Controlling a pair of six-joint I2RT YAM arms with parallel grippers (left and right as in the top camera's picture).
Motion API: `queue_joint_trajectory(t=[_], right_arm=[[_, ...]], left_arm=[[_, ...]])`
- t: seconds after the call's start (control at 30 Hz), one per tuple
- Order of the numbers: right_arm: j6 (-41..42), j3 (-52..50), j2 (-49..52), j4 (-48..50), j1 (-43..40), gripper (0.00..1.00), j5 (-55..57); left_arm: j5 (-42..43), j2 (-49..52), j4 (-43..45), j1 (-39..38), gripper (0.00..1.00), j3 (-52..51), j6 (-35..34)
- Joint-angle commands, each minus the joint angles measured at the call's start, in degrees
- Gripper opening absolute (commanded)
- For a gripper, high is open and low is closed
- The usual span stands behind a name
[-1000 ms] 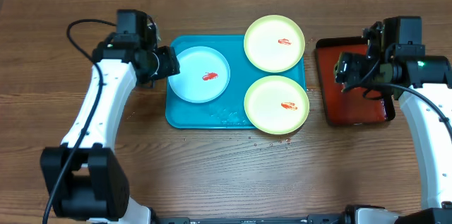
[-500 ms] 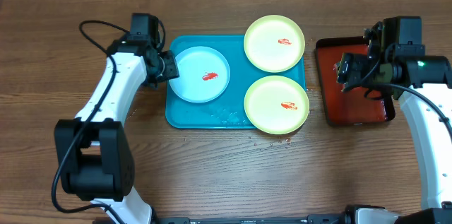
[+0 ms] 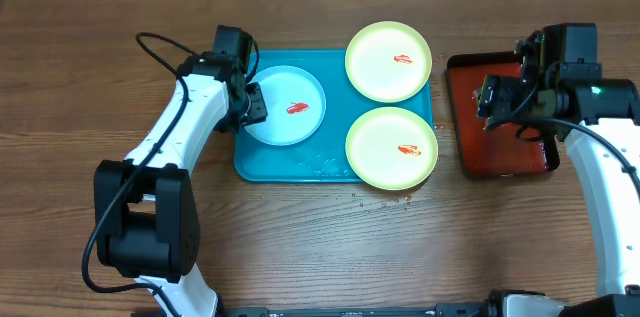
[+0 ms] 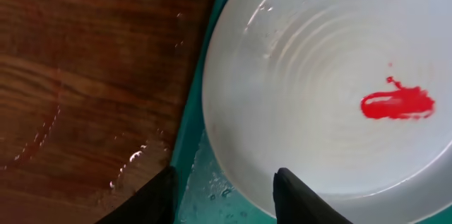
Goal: Clean dirty plates on tray and stack at the side
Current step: 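Move left gripper to white plate rim, right gripper over sponge, then grasp the white plate's left rim with the left gripper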
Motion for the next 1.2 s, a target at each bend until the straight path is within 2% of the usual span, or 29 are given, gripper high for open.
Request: queue_joint_trajectory(t=[0.0,0.23,0.43,0.73,0.87,0.97,1.17], right_arm=[[0.2,1.4,-0.7,0.3,-0.4,0.82,0.8],[0.2,1.2,-0.7,0.2,-0.4,0.82,0.8],[0.2,0.9,-0.7,0.0,-0.4,0.82,0.8],[0.2,0.9,-0.7,-0.2,-0.4,0.82,0.8],[0.2,0.9,-0.7,-0.2,-0.4,0.82,0.8],[0.2,0.9,-0.7,-0.2,-0.4,0.82,0.8],[0.2,0.9,-0.7,-0.2,-0.4,0.82,0.8]], left_arm=[[-0.8,1.0,-1.4,0.0,0.44,1.2,-5.8],[1.5,1.1,-0.9,-1.4,0.4,1.2,-9.2],[2.4,3.6,-1.3,-1.6,0.4,1.2,-9.7],[3.5,7.3,-0.2,-1.6,0.35,1.2,-9.6],[3.5,7.4,0.2,-1.7,0.23,1.2,-9.4],[4.9,7.4,1.6,-2.1,0.12,1.2,-5.1],[6.4,7.4,2.6,-4.0,0.04,1.2,3.2]])
